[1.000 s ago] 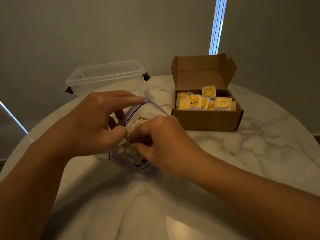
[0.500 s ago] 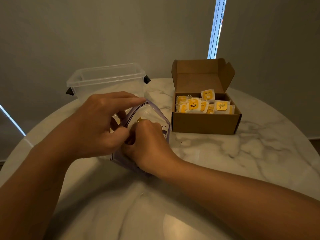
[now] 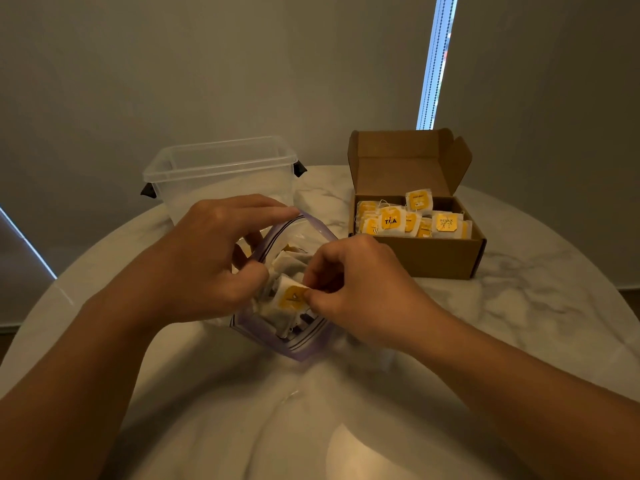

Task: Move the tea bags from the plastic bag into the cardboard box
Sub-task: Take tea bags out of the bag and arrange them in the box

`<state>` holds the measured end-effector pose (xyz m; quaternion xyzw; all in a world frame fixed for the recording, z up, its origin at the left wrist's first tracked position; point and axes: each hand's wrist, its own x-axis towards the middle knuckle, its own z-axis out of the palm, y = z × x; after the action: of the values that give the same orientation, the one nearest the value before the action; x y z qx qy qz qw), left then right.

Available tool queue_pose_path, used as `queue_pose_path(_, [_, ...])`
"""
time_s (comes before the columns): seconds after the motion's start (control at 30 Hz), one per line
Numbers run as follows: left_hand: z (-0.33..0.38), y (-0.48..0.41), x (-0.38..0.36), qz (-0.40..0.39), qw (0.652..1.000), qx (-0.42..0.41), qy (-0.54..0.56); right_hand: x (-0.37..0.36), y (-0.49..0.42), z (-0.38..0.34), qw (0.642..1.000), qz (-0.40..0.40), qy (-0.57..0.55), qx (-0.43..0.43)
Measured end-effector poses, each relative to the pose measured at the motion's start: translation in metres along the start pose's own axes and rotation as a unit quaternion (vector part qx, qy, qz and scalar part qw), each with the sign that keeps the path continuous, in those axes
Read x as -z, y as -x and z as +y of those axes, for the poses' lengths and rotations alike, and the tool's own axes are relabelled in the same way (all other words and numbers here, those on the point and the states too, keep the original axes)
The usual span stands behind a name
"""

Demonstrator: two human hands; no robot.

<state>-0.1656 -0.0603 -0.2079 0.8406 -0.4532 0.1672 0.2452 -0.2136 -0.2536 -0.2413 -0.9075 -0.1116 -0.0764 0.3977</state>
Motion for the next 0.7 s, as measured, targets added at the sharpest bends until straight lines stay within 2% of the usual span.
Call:
queue_pose_path(0.33, [-0.001, 0.0, -0.003, -0.005, 1.0, 0.014, 0.001, -0.005, 0.001, -0.004, 0.982, -0.093, 0.15, 0.059])
queue_pose_path(0.53, [0.0, 0.0, -0.003, -0.007, 1.0, 0.011, 0.001, 0.009, 0.001, -0.004, 0.936, -0.179, 0.255, 0.167])
queue_pose_path(0.7, [0.001, 0.0, -0.002, -0.007, 1.0, 0.005, 0.002, 0.01, 0.006, -0.002, 0.907, -0.22, 0.295, 0.204])
